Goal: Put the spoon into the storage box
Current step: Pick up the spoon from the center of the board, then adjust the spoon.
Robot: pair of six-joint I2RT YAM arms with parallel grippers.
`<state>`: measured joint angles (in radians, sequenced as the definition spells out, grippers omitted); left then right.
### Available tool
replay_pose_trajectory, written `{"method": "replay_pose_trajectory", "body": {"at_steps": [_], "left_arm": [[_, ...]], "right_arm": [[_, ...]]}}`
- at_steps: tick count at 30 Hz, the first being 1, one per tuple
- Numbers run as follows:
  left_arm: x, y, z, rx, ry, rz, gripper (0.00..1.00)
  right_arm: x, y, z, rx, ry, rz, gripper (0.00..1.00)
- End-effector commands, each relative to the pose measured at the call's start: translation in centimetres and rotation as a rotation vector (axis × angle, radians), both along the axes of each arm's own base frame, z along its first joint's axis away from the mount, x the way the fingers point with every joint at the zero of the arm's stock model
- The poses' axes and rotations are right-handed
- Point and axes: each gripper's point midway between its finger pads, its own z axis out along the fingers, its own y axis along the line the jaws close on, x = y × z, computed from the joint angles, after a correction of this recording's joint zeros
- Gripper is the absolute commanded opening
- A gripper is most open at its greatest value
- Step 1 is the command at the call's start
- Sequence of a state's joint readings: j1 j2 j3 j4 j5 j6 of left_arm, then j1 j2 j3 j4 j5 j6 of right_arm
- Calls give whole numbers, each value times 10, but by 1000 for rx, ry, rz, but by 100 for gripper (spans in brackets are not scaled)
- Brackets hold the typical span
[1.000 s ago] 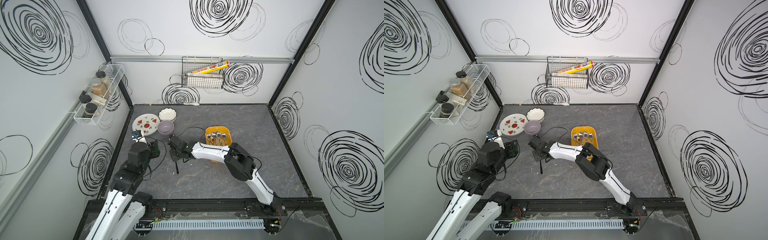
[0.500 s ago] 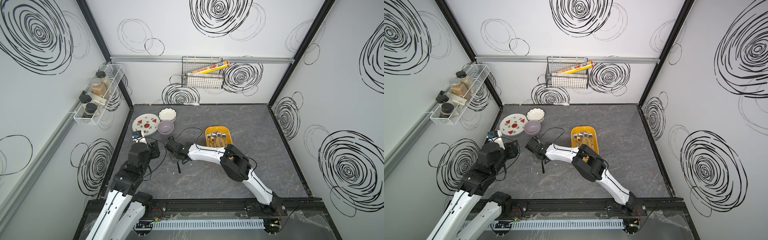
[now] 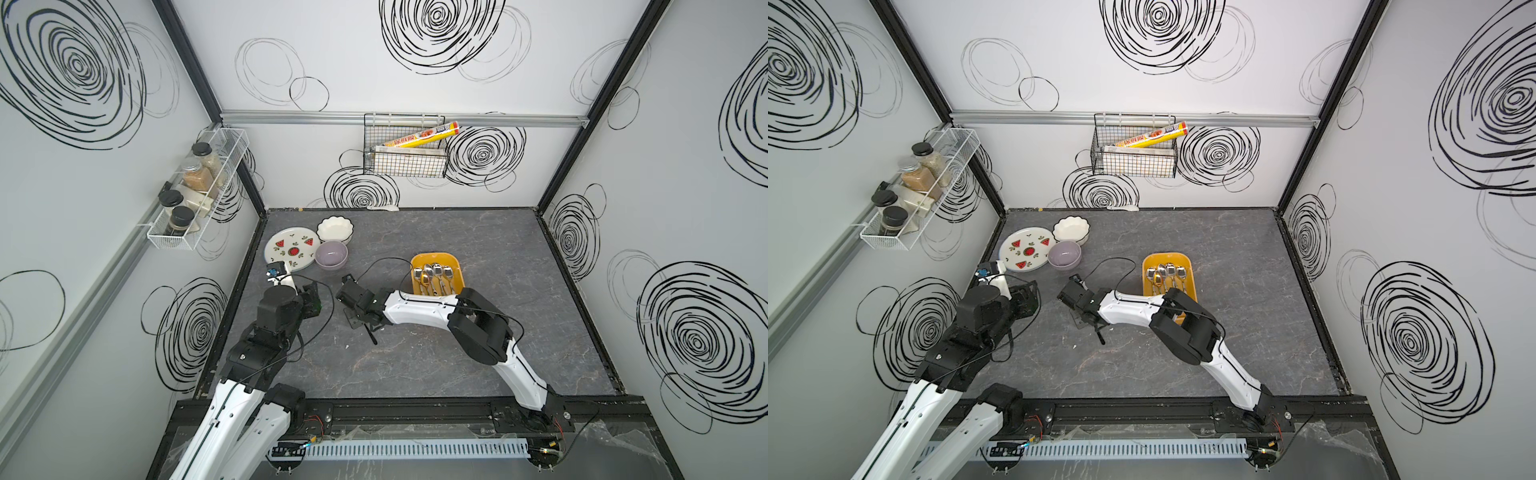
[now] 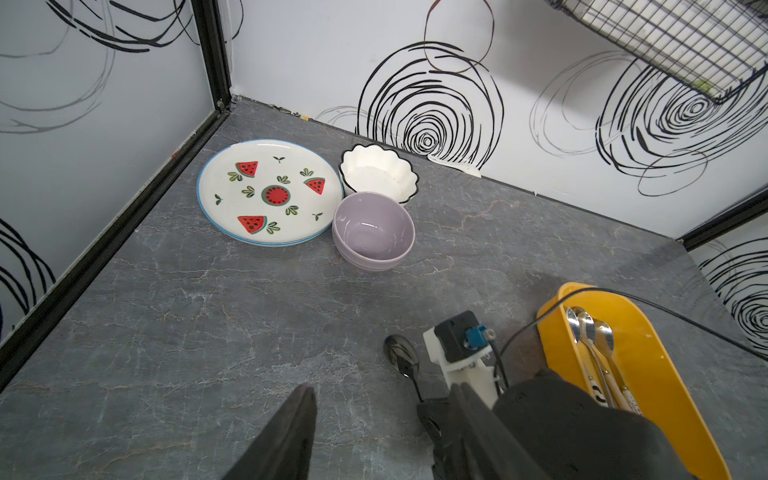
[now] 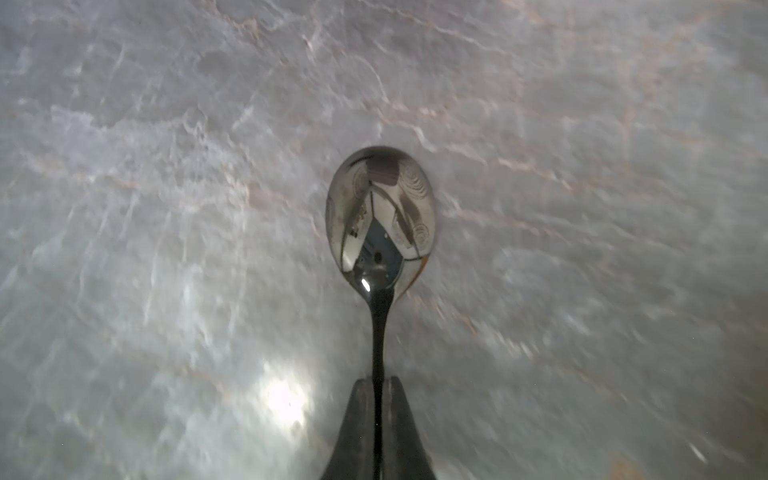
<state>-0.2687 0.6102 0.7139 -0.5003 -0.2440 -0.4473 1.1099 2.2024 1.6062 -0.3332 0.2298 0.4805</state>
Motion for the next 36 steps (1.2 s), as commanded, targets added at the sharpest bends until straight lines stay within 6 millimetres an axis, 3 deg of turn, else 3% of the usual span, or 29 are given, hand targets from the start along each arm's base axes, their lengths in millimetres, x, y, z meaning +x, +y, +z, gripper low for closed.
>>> {"method": "replay_pose_trajectory", "body": {"at_steps": [1, 3, 6, 12, 17, 27, 36], "left_arm": [[4, -5, 12, -26, -25, -10, 68], [6, -11, 14, -77, -15, -27, 73], [13, -37, 16, -230, 8, -132, 74], [26, -102, 32, -665, -5, -432, 74], [35, -128, 25, -863, 29, -536, 75], [37, -157, 1, -868, 144, -563, 67], [39, -162, -12, -873, 193, -555, 61]], "right_arm": [[1, 7, 72, 191, -83, 50, 0], [-2, -4, 94, 260, -81, 66, 0], [-5, -30, 114, 335, -80, 55, 0], [-18, -80, 140, 472, -110, 34, 0], [-33, -99, 150, 505, -146, 66, 0], [-48, -97, 157, 557, -140, 150, 0], [-53, -88, 152, 551, -128, 210, 0]]}}
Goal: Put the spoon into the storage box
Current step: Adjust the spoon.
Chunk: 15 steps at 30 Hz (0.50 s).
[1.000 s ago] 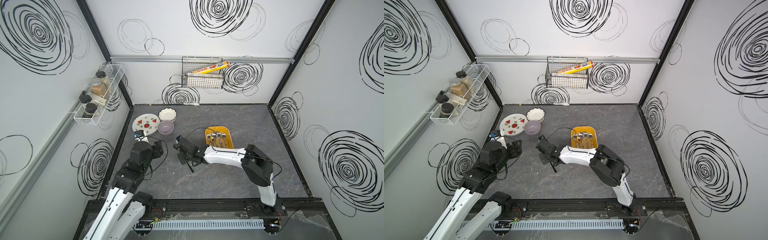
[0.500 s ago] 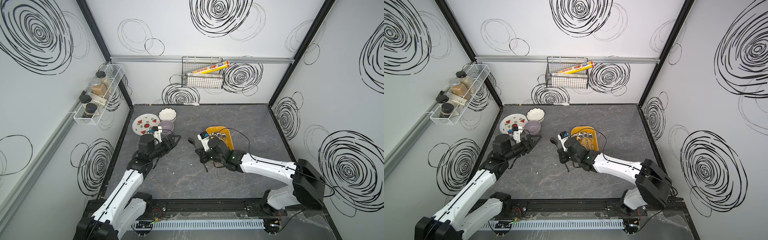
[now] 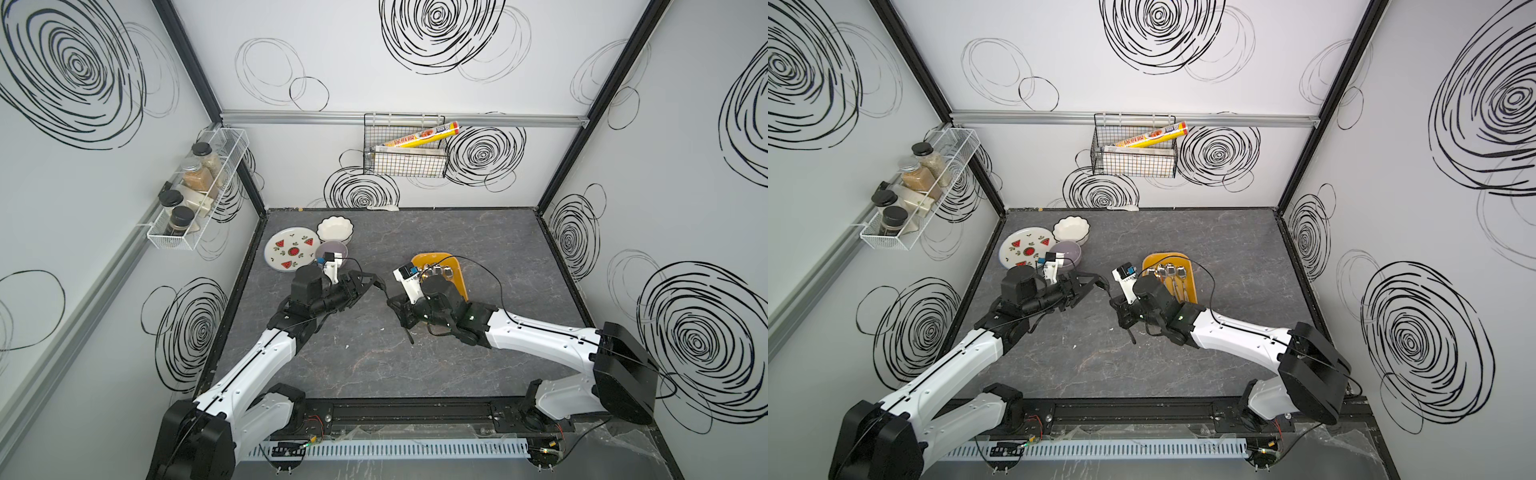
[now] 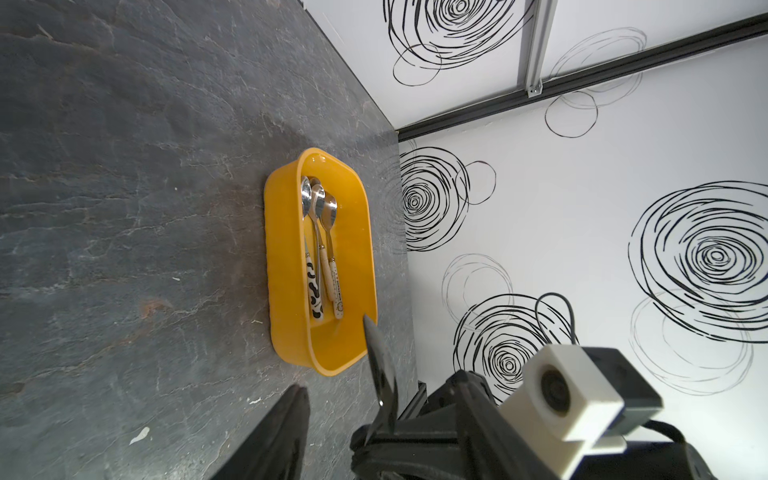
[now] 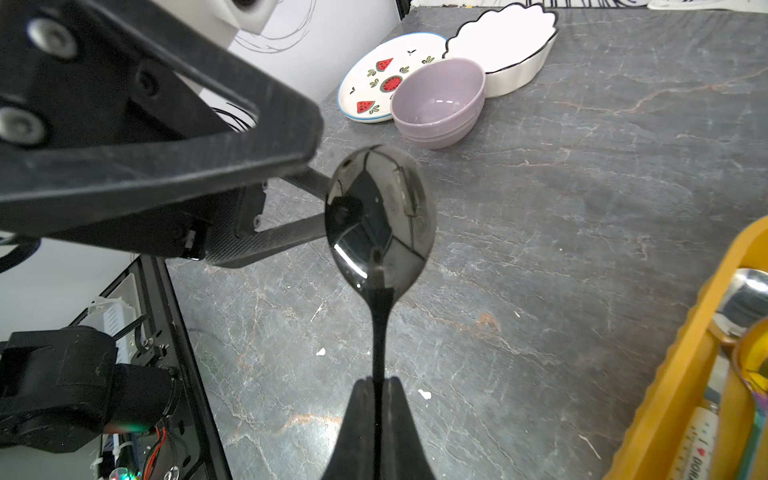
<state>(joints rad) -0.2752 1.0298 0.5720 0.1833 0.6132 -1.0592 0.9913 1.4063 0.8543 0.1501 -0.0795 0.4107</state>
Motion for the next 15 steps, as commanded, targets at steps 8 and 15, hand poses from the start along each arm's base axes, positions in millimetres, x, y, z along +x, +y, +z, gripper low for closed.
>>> {"method": "replay_pose_trajectory", "body": {"at_steps": [8, 15], "left_arm": [[15, -9, 12, -31, -18, -9, 35], [20, -6, 7, -19, -8, 15, 1]], "right_arm": [[-8, 15, -9, 9, 11, 84, 0], [-4, 15, -12, -7, -6, 76, 0]]}}
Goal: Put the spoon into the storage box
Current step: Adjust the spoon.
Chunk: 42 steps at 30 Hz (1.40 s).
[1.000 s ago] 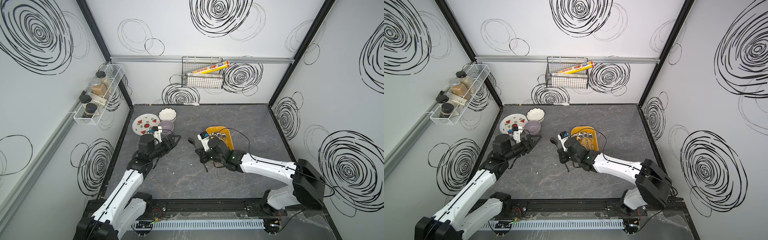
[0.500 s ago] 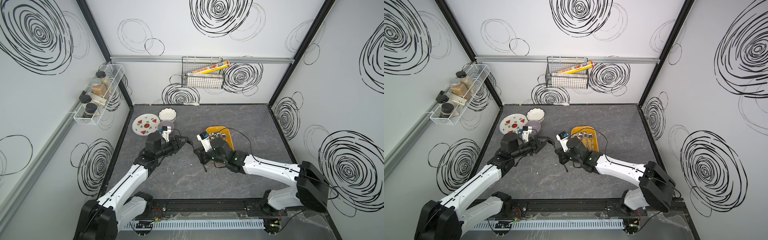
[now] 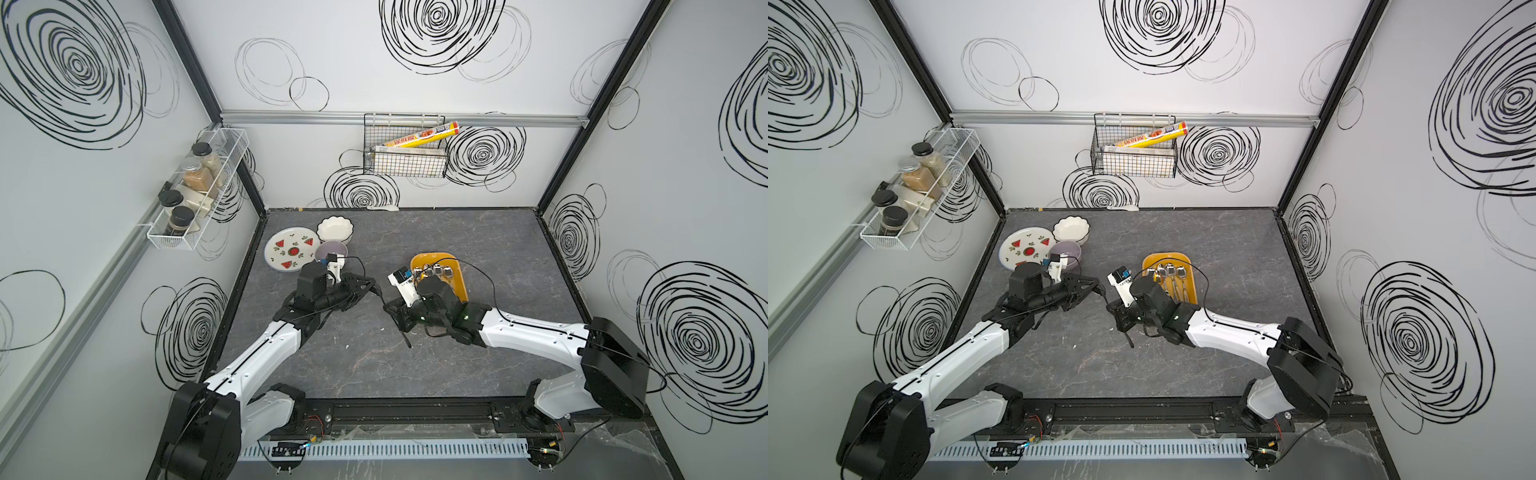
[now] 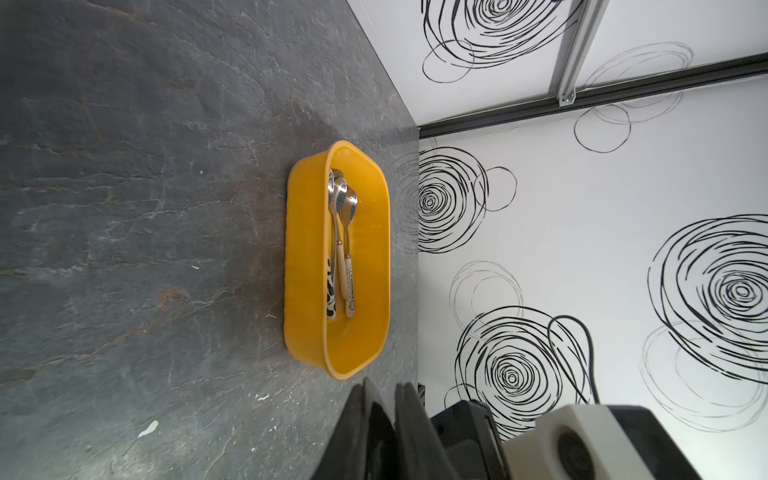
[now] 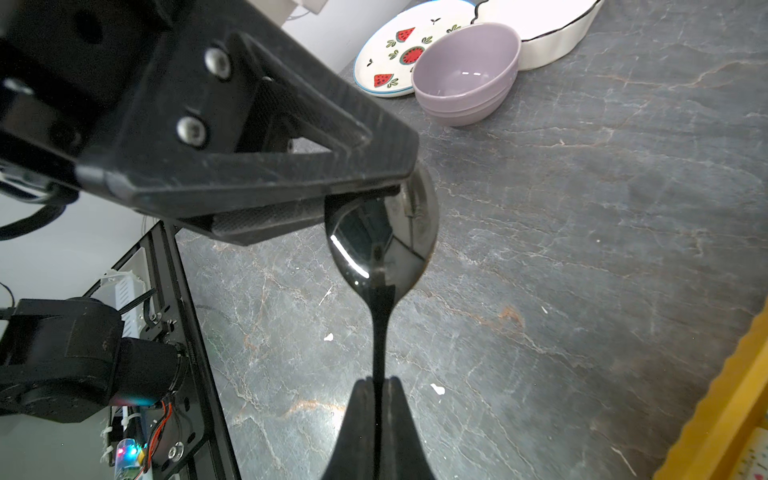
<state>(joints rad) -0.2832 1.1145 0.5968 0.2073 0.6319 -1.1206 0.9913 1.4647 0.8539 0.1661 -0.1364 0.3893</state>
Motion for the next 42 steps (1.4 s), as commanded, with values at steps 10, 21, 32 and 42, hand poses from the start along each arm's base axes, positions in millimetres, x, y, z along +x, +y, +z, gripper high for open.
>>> {"method": "replay_pose_trajectory", "body": {"at_steps": [10, 21, 32, 42], "left_arm": [[43, 27, 46, 6, -74, 266, 0], [64, 49, 82, 69, 2, 476, 0], [58, 39, 76, 81, 7, 419, 0], [57, 33, 84, 64, -2, 397, 0]], "right_arm": [[47, -29, 32, -95, -290, -241, 53], [23, -25, 43, -56, -469, -150, 73], [40, -25, 26, -153, -436, -218, 59], [53, -14, 7, -241, -436, -228, 61]]}}
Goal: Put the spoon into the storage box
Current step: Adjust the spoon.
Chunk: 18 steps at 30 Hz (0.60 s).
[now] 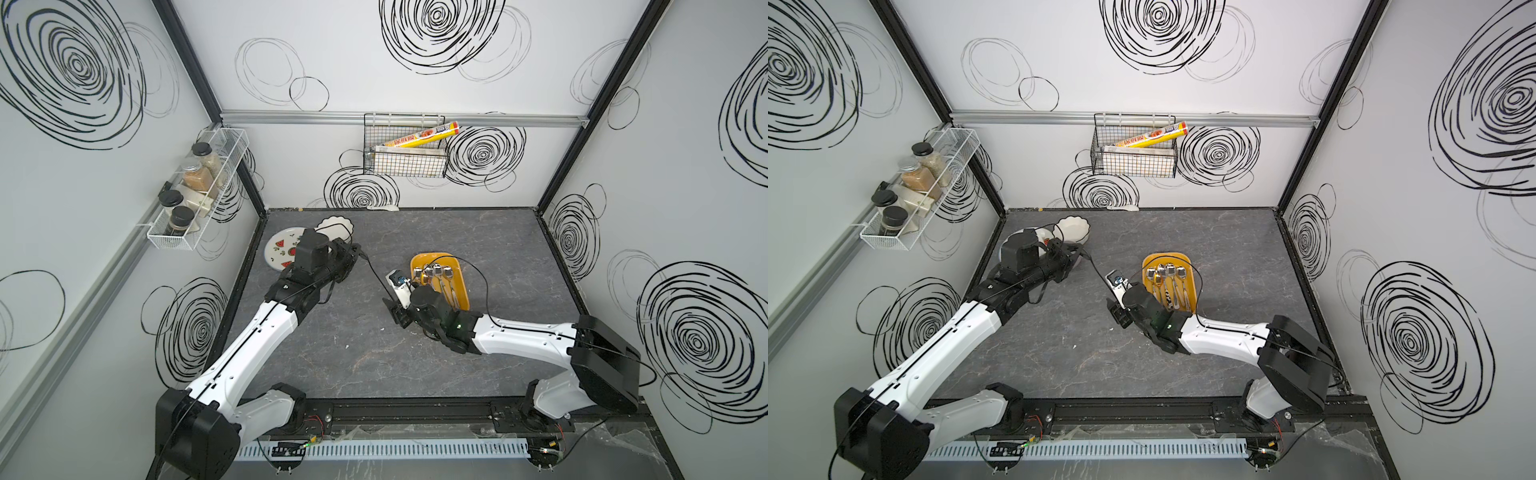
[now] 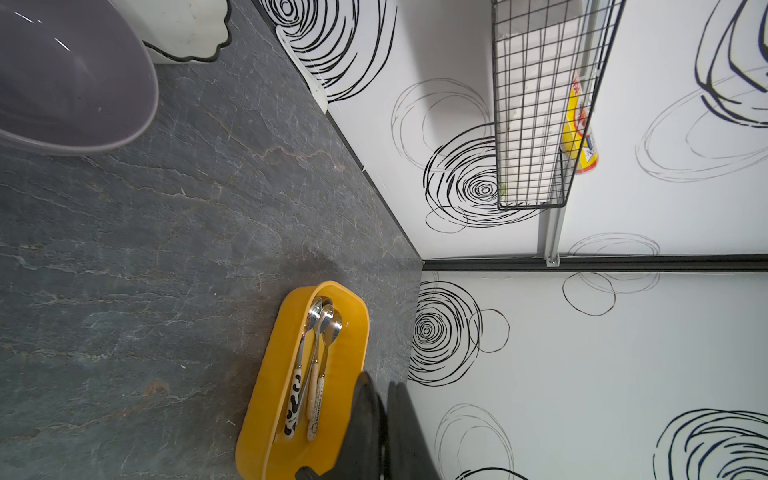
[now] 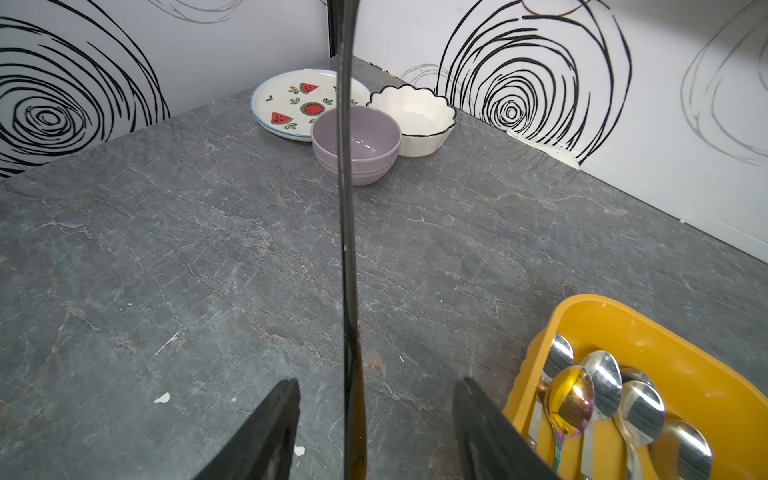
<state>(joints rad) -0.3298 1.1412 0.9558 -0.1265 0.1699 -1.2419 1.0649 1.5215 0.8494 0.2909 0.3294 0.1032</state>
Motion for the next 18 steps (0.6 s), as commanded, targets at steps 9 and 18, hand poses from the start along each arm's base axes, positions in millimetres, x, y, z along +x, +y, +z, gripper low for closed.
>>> {"method": "replay_pose_trajectory", "body": {"at_steps": [9, 18], "left_arm": [[-3, -10, 11, -17, -30, -46, 0], [-2, -8, 9, 0, -42, -41, 17]], "right_arm": [[21, -3, 2, -67, -54, -101, 37], [7, 7, 13, -9, -29, -9, 0]]}}
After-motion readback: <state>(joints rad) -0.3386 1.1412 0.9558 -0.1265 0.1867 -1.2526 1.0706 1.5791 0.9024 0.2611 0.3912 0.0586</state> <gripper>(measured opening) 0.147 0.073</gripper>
